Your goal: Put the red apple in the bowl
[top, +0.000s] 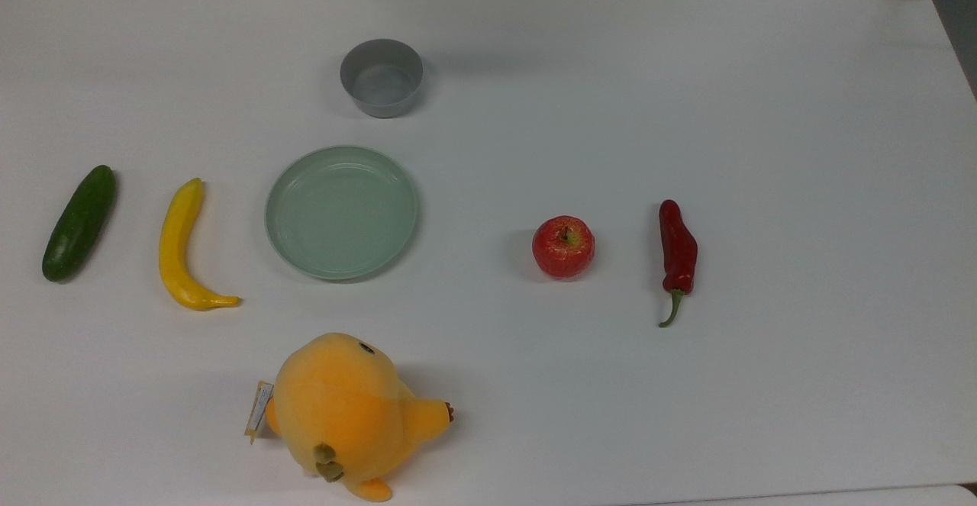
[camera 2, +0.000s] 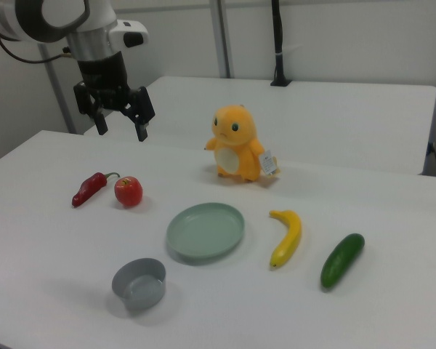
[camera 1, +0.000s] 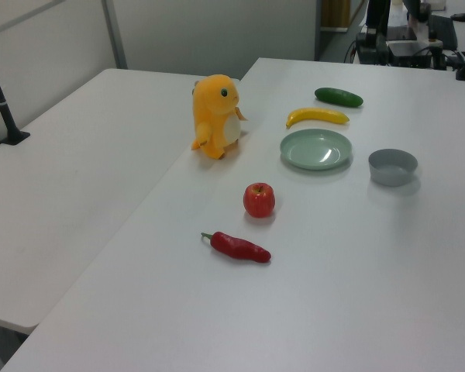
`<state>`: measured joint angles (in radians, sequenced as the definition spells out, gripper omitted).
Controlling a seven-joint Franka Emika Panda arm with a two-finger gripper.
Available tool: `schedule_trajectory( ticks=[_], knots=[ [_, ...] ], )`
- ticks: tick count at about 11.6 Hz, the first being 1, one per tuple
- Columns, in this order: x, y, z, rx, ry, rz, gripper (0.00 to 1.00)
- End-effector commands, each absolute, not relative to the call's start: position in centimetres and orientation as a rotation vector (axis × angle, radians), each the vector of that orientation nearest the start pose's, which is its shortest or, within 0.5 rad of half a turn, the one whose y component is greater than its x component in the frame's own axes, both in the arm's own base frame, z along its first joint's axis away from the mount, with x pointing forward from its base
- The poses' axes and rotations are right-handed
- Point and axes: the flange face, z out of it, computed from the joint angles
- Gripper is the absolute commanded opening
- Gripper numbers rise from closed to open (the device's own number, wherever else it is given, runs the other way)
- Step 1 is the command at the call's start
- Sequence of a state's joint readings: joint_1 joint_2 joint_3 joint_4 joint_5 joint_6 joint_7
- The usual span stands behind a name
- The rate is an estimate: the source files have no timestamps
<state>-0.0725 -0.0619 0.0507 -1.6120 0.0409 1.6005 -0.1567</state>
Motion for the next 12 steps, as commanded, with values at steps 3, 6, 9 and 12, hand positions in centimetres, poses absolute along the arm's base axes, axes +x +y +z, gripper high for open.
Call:
schedule_trajectory(
  ticks=[3, 6, 9, 12],
  knots=[
    [54.0, -0.3, 63.0, -3.081, -0.256, -0.067, 1.0],
    [54.0, -0.3, 63.0, -3.081, -0.256, -0.067, 1.0],
    [54.8, 0.0, 61.4, -3.077, -0.264, -0.027, 1.0],
    [56.2, 0.9, 62.0, -3.075, -0.273, -0.158, 1.0]
  ],
)
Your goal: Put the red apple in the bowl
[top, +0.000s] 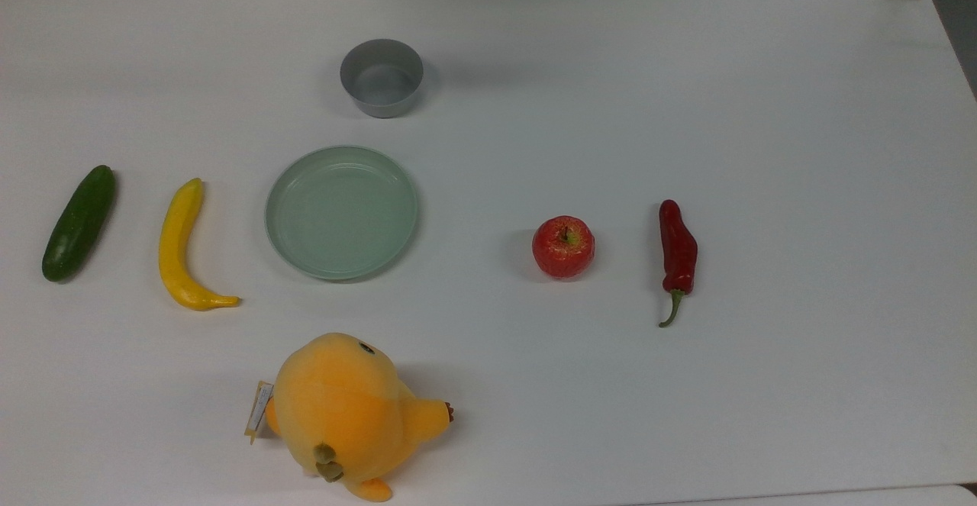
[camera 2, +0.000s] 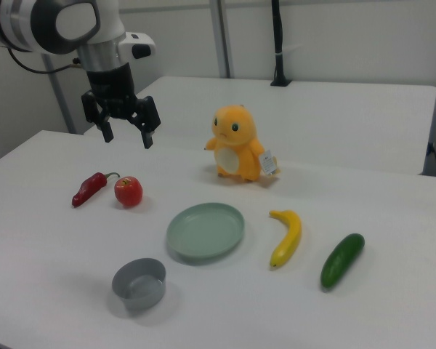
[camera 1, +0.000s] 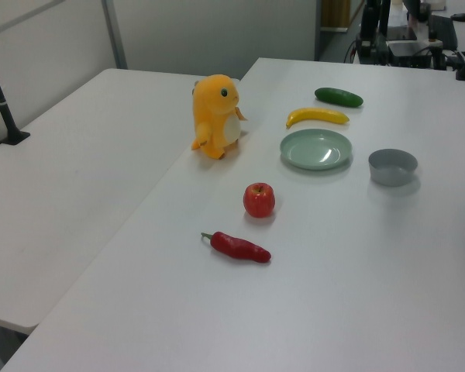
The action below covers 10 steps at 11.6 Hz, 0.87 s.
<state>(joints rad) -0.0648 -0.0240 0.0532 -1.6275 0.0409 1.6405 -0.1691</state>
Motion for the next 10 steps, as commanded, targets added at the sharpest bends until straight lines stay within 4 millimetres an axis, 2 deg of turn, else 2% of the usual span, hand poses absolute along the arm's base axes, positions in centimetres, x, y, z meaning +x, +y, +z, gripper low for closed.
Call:
schedule_trajectory(
  ticks=[1, 4, 5, 9, 10],
  knots=[
    [56.8, 1.2, 62.0, -3.074, -0.254, -0.21, 1.0],
    [59.5, 5.5, 61.7, -3.045, -0.106, -0.366, 1.0],
    [59.9, 7.7, 61.5, -3.033, -0.095, -0.41, 1.0],
    [61.6, 12.2, 57.4, -3.028, -0.062, -0.354, 1.0],
    [62.1, 13.0, 55.8, -3.041, -0.07, -0.322, 1.0]
  ],
)
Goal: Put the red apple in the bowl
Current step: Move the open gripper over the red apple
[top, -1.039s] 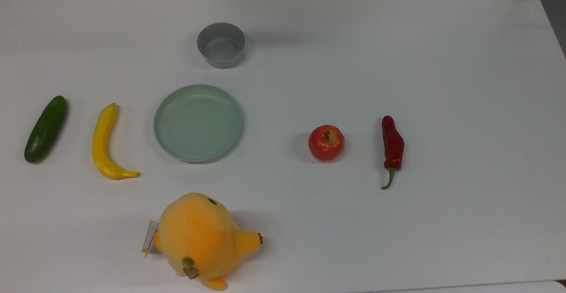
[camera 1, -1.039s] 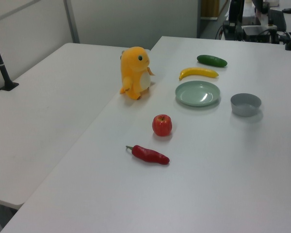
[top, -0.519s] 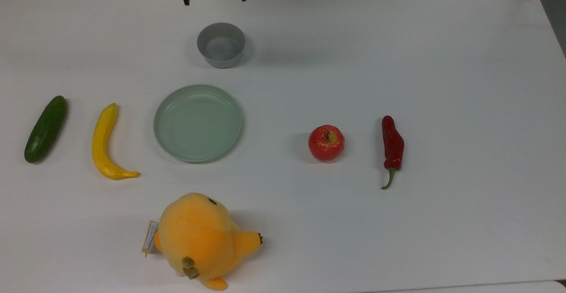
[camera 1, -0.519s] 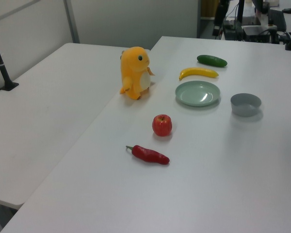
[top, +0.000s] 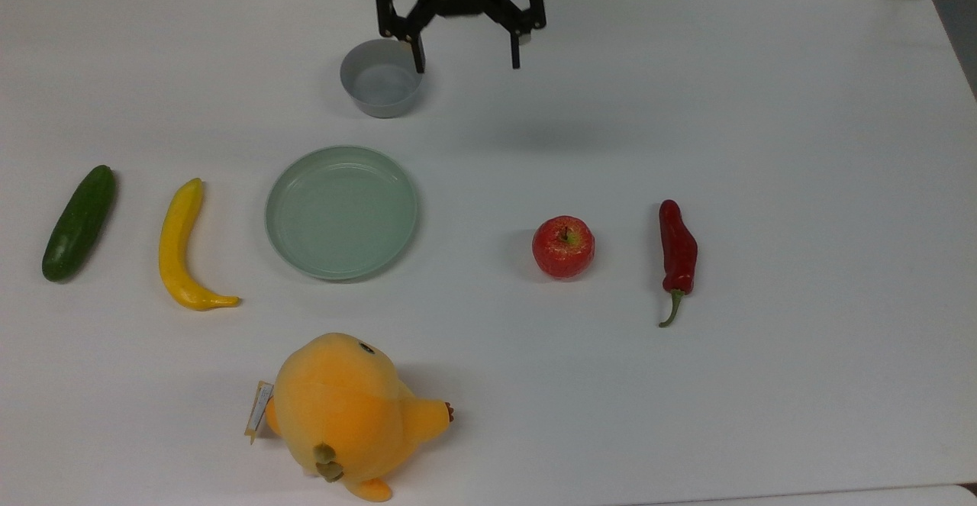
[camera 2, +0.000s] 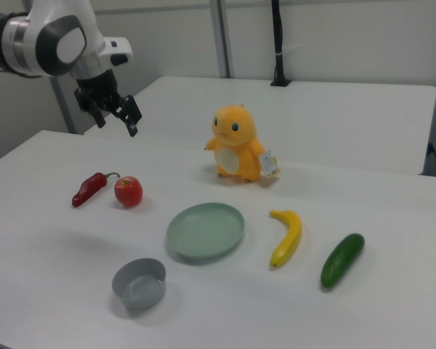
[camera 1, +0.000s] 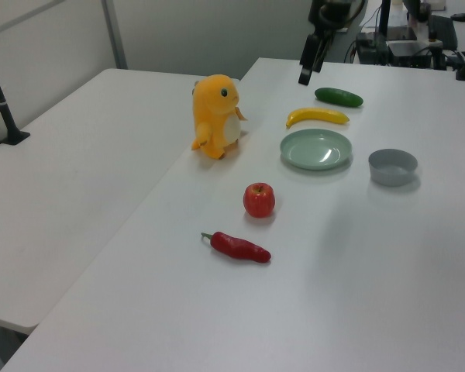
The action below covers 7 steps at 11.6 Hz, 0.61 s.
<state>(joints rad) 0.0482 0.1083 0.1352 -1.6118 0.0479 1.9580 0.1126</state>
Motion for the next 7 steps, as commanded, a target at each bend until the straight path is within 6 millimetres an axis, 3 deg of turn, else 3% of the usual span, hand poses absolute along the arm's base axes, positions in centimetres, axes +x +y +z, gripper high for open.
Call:
schedule_trajectory(
  ticks=[1, 7],
  knots=[
    [62.7, 14.1, 54.6, -3.037, -0.082, -0.337, 1.0],
    [65.1, 19.6, 46.6, -3.087, -0.038, -0.388, 1.0]
  ],
)
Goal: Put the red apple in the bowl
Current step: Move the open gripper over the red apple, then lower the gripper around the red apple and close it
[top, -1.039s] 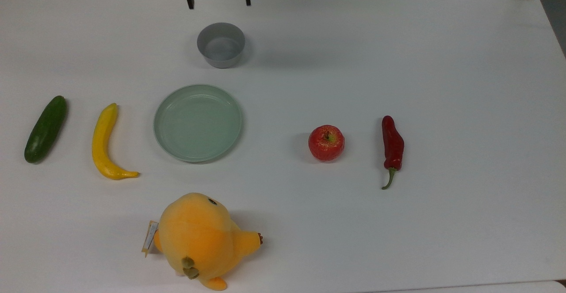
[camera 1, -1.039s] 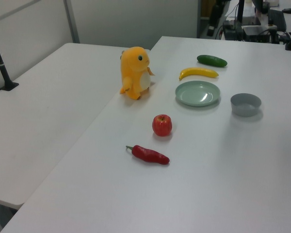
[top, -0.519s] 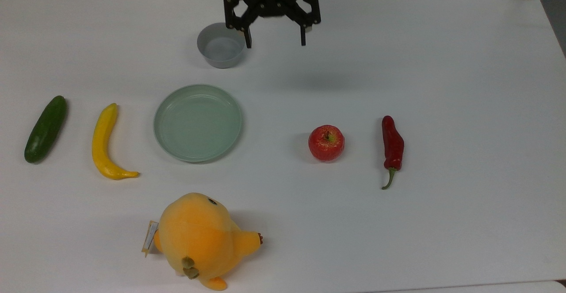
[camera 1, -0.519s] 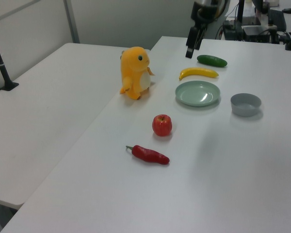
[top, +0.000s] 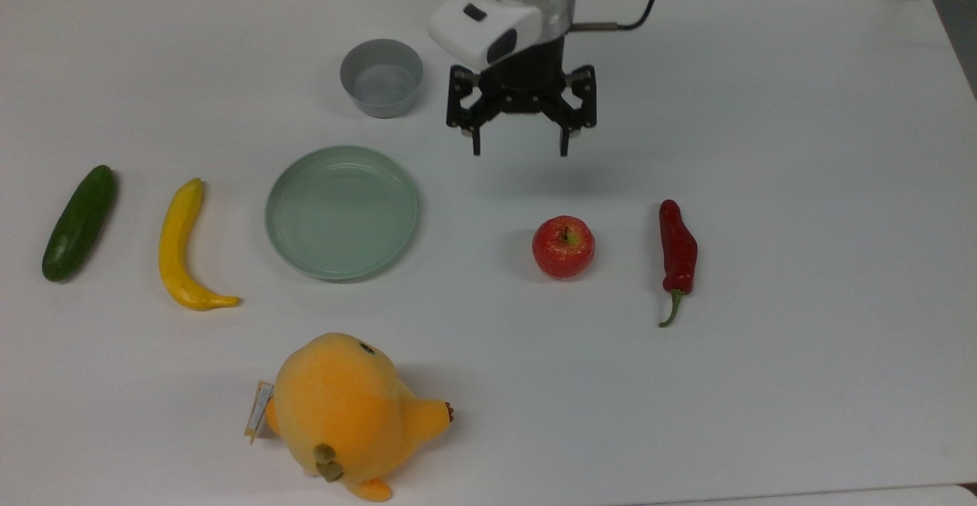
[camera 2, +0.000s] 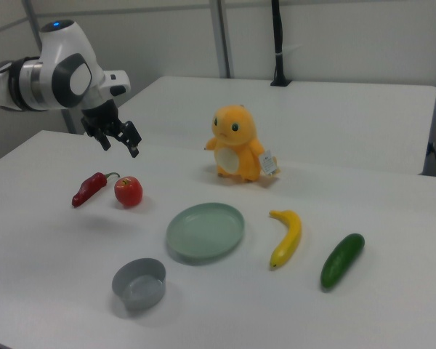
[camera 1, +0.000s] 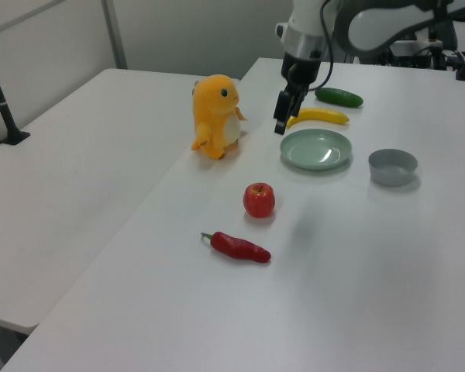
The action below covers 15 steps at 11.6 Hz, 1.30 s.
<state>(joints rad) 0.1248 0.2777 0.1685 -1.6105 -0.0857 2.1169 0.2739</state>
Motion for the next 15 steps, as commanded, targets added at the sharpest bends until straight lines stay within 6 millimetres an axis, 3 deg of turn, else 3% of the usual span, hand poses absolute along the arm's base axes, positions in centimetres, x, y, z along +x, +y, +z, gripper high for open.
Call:
schedule_trajectory(
  ticks=[1, 3, 6, 10, 15],
  knots=[
    [65.3, 20.0, 45.4, -3.107, -0.046, -0.38, 1.0],
    [65.6, 20.7, 44.0, -3.103, -0.027, -0.398, 1.0],
    [65.7, 22.6, 40.5, -3.135, -0.061, -0.357, 1.0],
    [66.4, 23.5, 37.1, -3.14, -0.044, -0.403, 1.0],
    [66.9, 24.7, 34.7, -3.124, -0.074, -0.446, 1.0]
  ],
)
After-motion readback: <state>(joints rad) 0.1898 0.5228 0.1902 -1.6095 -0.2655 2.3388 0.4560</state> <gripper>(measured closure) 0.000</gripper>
